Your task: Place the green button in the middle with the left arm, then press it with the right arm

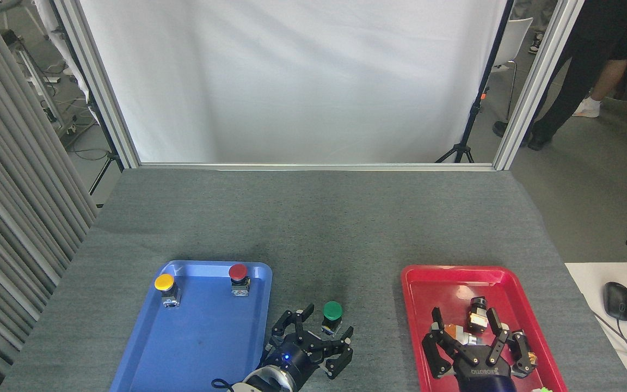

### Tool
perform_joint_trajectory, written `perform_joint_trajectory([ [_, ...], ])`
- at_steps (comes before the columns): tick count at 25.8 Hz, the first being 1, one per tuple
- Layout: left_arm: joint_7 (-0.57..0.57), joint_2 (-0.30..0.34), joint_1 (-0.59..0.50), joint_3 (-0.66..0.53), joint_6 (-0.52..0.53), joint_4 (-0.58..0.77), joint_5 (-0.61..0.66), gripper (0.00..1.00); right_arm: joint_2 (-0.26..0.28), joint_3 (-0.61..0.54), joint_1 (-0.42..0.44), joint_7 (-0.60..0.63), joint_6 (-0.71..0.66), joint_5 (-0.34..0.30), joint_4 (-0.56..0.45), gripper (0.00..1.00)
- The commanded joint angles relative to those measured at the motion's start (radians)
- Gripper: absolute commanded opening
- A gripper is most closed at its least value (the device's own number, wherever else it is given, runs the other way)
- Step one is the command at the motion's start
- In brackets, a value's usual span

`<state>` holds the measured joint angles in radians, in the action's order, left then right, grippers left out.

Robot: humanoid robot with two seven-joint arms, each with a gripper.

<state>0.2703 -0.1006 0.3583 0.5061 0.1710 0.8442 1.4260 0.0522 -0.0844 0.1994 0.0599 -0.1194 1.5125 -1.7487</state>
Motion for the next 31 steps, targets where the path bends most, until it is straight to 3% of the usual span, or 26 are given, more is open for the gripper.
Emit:
perform_joint_trajectory([
  [1, -0.003, 0.058, -0.067, -0.011, -0.024, 0.164, -0.007, 0.99, 0.000, 0.000, 0.000, 0.000, 0.000, 0.000, 0.000, 1.00],
  [7, -0.003, 0.160, -0.205, -0.113, -0.231, 0.434, -0.012, 1.00, -0.002, 0.000, 0.000, 0.000, 0.000, -0.005, 0.000, 1.00],
  [11, -0.003, 0.168, -0.257, -0.238, -0.245, 0.529, -0.013, 0.99, -0.002, 0.000, 0.000, 0.000, 0.000, -0.005, 0.000, 1.00],
  [21, -0.016, 0.205, -0.260, -0.368, -0.243, 0.553, -0.022, 0.99, -0.008, 0.000, 0.000, 0.000, 0.000, -0.005, 0.002, 1.00],
  [31, -0.020, 0.262, -0.279, -0.414, -0.228, 0.552, -0.059, 0.99, -0.011, 0.000, 0.000, 0.000, 0.000, -0.005, 0.002, 1.00],
])
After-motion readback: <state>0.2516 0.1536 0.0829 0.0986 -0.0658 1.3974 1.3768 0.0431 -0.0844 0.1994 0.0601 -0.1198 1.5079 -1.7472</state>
